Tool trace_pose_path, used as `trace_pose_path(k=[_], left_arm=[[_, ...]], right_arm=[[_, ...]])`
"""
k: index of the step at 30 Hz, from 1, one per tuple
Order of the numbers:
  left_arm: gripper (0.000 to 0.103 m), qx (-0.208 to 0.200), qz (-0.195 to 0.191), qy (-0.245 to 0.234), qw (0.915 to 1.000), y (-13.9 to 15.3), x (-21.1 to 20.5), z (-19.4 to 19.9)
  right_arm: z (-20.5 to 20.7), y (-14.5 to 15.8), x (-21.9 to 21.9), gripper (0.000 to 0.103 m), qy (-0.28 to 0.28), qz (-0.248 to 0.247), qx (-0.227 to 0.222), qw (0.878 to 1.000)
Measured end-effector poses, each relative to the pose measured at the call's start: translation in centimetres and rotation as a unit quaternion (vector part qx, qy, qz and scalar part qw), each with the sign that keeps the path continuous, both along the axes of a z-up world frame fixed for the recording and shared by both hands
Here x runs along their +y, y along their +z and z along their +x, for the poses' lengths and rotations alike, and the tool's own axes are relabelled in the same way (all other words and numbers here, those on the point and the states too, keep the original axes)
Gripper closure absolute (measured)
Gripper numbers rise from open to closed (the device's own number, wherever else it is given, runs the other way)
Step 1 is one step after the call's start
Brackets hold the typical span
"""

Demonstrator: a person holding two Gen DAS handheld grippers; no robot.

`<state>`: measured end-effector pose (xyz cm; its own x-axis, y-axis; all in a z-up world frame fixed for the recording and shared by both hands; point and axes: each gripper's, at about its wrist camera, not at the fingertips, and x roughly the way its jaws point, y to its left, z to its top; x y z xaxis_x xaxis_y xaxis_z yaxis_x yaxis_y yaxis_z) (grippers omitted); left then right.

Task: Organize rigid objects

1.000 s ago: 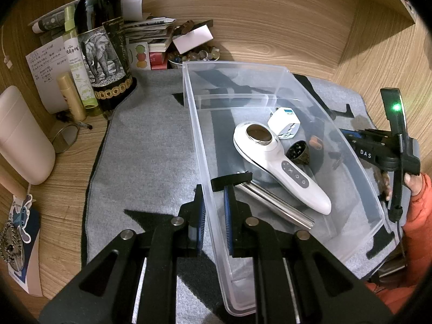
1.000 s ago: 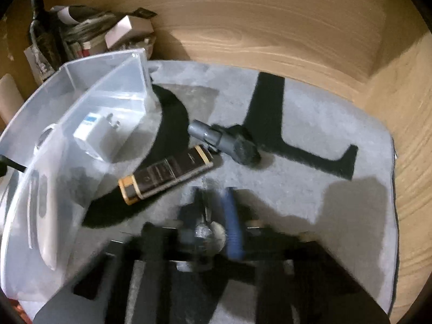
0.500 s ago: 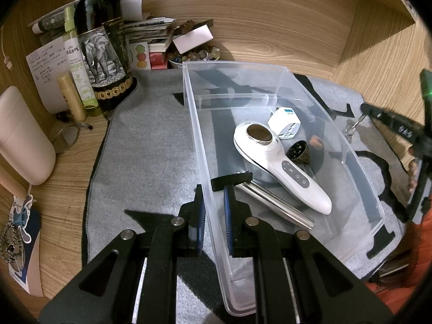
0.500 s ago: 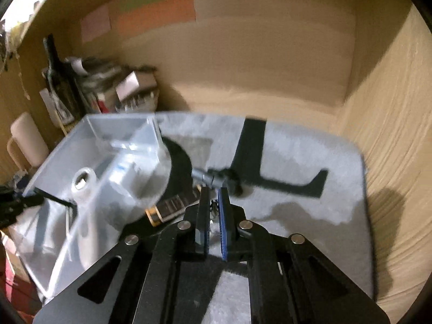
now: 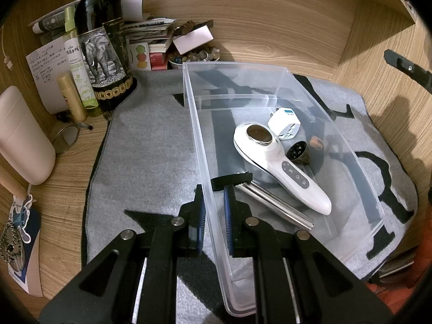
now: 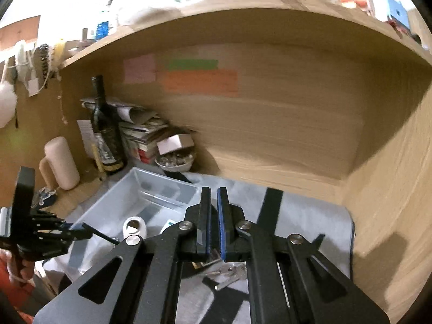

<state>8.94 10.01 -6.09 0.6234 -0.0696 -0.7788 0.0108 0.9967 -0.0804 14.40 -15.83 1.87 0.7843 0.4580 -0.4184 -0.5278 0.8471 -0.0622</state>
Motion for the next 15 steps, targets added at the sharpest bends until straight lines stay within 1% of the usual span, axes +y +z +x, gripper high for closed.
trace_pose_path(k=[2,4,5,6,7,8,9,10,11,15], left_arm=[[0.091,0.0,0.0,0.0,1.0,0.0,-0.1,0.0],[0.091,0.0,0.0,0.0,1.0,0.0,-0.1,0.0],[0.091,0.0,0.001,0.0,1.0,0.0,-0.1,0.0],[0.091,0.0,0.0,0.0,1.0,0.0,-0.1,0.0],[0.091,0.0,0.001,0.0,1.0,0.0,-0.1,0.0],[0.091,0.0,0.001,0.0,1.0,0.0,-0.1,0.0],[0.091,0.0,0.001,0.0,1.0,0.0,-0.1,0.0],[0.091,0.001,0.001,0.0,1.0,0.0,-0.1,0.0],[0.091,0.001,0.0,0.001,1.0,0.0,-0.1,0.0],[0.091,0.001,0.002,0.001,1.0,0.0,-0.1,0.0]], right_arm=[[0.4,-0.6,0.2,0.099,-0.009,-0.011,0.009,1.0],[1.2,-2.0,0.0,0.098,-0.019,-0.02,0.029,0.999],[1.8,-2.9,-0.2,0.098,-0.024,-0.027,0.045,0.998],[2.5,-4.0,-0.4,0.093,-0.03,-0.037,0.067,0.997],[3.3,-5.2,-0.6,0.082,-0.037,-0.046,0.09,0.994],[3.9,-6.5,-0.8,0.074,-0.045,-0.056,0.111,0.991],[4.3,-7.5,-1.0,0.061,-0.052,-0.063,0.124,0.989],[4.7,-8.5,-1.3,0.053,-0.056,-0.07,0.135,0.987],[5.0,-9.8,-1.4,0.051,-0.057,-0.082,0.148,0.984],[5.3,-12.9,-1.8,0.044,-0.031,-0.11,0.189,0.975]])
